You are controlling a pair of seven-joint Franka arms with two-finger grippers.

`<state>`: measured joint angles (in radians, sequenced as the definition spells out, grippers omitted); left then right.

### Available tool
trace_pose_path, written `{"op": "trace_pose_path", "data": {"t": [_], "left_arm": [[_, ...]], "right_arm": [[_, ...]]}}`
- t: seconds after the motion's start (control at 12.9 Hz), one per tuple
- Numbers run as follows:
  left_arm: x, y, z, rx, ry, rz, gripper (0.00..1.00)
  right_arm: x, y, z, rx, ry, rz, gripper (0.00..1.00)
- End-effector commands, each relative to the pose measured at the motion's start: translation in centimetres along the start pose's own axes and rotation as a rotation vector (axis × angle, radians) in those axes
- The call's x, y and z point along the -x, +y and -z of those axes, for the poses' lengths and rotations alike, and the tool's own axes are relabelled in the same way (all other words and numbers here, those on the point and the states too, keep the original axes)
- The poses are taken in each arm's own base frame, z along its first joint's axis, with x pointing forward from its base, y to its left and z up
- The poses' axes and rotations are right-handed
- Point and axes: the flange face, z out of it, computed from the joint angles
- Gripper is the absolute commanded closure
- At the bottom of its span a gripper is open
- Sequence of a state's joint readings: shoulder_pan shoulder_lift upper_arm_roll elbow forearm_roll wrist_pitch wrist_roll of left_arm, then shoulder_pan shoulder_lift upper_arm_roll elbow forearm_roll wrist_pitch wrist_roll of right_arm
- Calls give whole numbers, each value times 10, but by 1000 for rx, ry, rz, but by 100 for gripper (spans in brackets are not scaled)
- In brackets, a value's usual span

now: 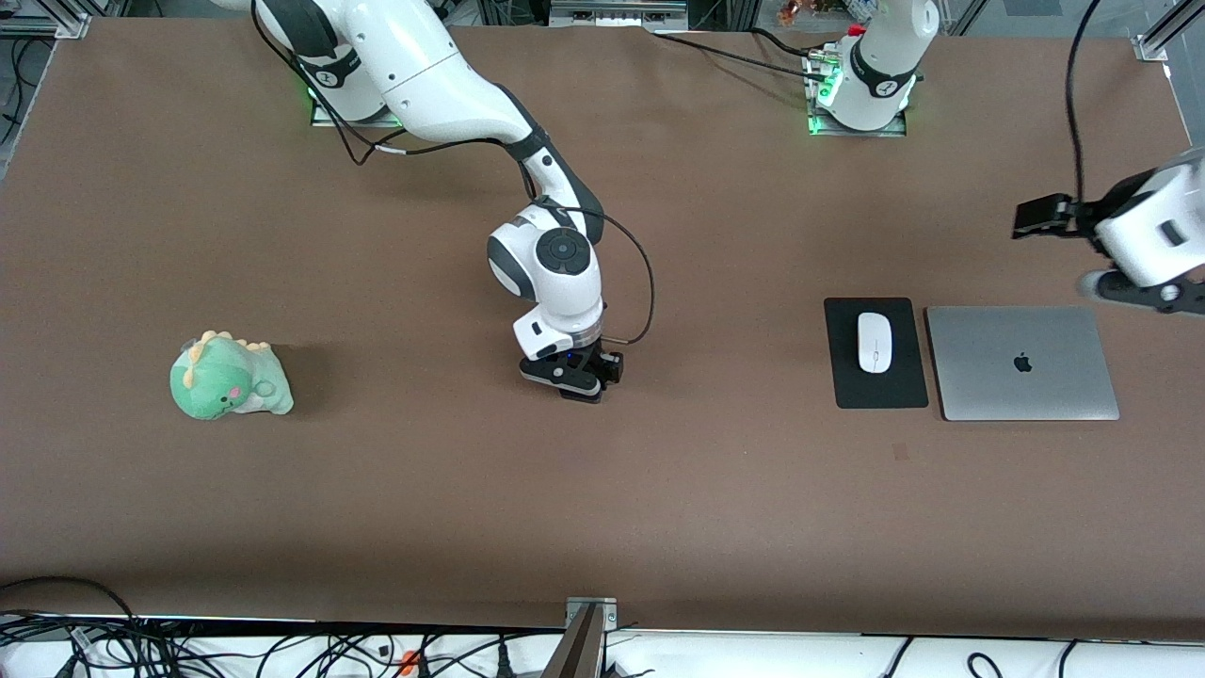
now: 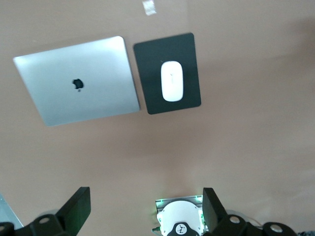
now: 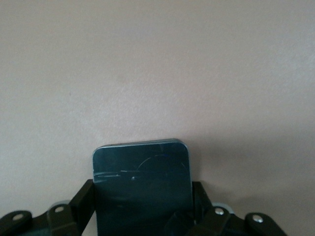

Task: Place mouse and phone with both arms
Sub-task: 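Grasp the phone with the right gripper while the left gripper withdraws, then carry the black phone with the right gripper beside the green plush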

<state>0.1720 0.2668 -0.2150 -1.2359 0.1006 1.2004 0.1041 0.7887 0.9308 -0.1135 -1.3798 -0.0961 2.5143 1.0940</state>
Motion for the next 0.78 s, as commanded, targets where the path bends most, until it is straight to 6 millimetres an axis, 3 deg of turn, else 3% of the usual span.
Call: {"op": "trace_pose_path", "data": {"t": [0.0,0.16,0.31,0.47,0.7], "left_arm": [[5,-17,10,2,92,23,0],[23,4,-9,-39,163,19,0],[41,3,-15,-49,254,49,0],[47,4,-16,-48,251,47,0],[47,6,-12,-47,236,42,0]], "right_arm": [[-21,1,19,6,21,22,36],[-58,22,41,43,4,44,36],[-95,49,69,85,-37,94,36],[-121,73,90,62,-109,150,36],[-172,141,106,92,-181,224,36]]}}
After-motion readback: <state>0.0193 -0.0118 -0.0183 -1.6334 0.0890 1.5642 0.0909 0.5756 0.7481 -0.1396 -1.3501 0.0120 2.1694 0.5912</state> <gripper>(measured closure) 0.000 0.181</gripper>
